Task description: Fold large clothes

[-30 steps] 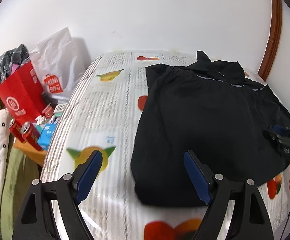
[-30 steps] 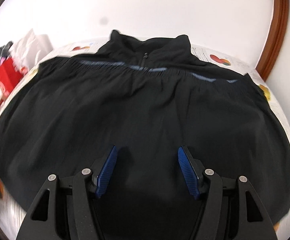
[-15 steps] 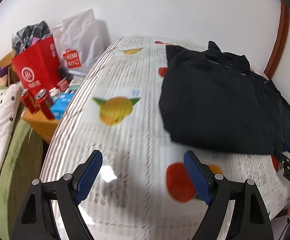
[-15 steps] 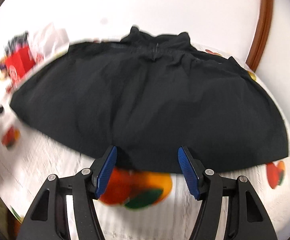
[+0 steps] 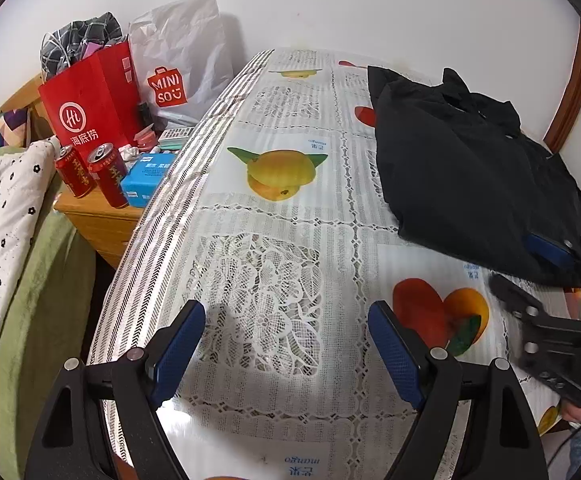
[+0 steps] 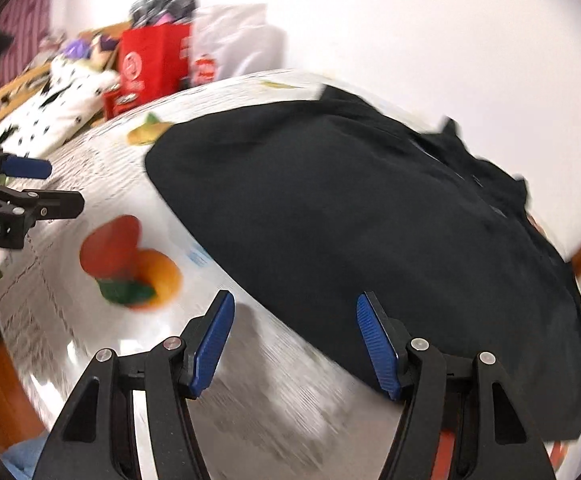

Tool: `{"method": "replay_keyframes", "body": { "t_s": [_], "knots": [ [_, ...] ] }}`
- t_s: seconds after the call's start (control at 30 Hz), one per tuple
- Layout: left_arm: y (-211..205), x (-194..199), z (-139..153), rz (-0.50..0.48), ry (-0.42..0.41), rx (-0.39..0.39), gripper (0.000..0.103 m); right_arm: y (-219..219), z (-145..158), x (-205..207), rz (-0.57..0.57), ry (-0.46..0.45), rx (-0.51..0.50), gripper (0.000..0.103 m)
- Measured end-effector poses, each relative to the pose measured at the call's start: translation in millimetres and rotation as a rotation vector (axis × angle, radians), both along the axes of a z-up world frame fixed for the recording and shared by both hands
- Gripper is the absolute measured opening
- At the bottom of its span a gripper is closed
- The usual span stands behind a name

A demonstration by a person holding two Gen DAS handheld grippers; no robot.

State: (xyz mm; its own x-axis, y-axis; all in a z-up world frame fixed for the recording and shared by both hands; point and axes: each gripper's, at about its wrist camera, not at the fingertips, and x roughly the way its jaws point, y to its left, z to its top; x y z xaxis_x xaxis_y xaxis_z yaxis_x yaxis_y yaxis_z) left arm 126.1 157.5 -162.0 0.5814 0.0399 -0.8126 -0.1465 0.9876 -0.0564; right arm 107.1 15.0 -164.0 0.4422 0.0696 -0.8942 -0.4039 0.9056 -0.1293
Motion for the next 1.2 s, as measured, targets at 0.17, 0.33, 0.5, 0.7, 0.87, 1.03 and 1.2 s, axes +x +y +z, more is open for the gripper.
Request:
{"method": "replay_keyframes", "body": {
  "t_s": [0.17,0.33,0.5,0.7,0.87,1.03,1.2],
  "knots": [
    [7,3,-5,0.014,-0.004,-0.017,0.083,28,-6,23,0.029,-0.014,-0.018,0.063],
    [2,8,-4,0.001,-0.008,-0.016,0.083,35,-13,42,0.009,-0.003,-0.004,0.064],
    [-13,13,-4,-0.039,-0.01,-0.01,0.083,20,-9,47,-0.042,0.0,0.044,0.031],
    [-41,20,4,-0.094,-0.035,-0.016,0.083,-37,29,53,-0.168,-0.025,0.299,0.014],
    [-70,24,19,-0.161,-0.083,-0.02,0.083,-110,68,45,-0.317,-0.118,0.516,0.013],
    [-111,31,34,-0.246,-0.134,-0.034,0.083,-185,76,27,-0.509,-0.203,0.706,0.013],
    [-150,37,40,-0.325,-0.156,-0.039,0.083,-236,56,14,-0.683,-0.174,0.719,0.013]
  ]
}}
